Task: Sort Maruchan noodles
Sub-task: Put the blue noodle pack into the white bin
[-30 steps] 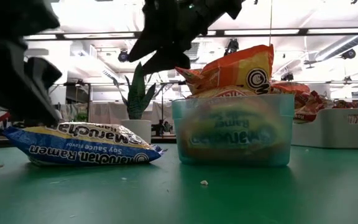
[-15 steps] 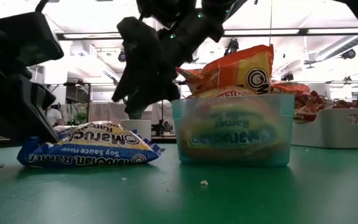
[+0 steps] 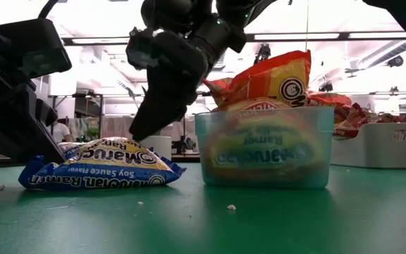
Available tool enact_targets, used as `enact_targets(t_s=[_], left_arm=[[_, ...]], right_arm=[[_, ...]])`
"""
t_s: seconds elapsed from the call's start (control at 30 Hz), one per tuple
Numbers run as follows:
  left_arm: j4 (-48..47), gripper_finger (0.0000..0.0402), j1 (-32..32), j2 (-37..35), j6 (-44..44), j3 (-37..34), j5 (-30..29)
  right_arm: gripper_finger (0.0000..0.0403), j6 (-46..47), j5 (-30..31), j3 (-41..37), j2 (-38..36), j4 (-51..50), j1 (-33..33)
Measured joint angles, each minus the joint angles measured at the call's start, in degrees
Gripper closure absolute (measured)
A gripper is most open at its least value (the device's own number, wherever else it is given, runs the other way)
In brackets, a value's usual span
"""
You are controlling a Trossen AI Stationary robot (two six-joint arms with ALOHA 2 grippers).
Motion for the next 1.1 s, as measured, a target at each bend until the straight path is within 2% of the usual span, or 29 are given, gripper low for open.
enact_targets(t_s=[0.17,0.37,0.77,0.93,1.1], left_arm=[[-0.15,0.0402,-0.02,0.09,-0.27,0.33,-0.3],[-0.2,0.0402,-0.02,0.11,-0.29,0.33,-0.81],[-0.24,0.0402,0.0,0.11,-0.99,0.26,-1.72],[-0.22,0.0402,0.0,0.11,-2.04,0.26,-2.51],[-0.78,0.0402,-0.12,-0.17,-2.43,0.79,-2.72]], right_arm=[[0.0202,0.92,-2.51,-0.02,0.25,1.06,-0.22],[0.0202,3.21,-2.74,0.06,2.94,6.95,0.15],[0.0207,3.04,-2.94,0.64,6.92,8.77,0.24],[0.0247,2.26,-3.11,0.66,7.21,8.94,0.24],[0.0327,1.03,-2.97,0.61,6.5,8.67,0.26]])
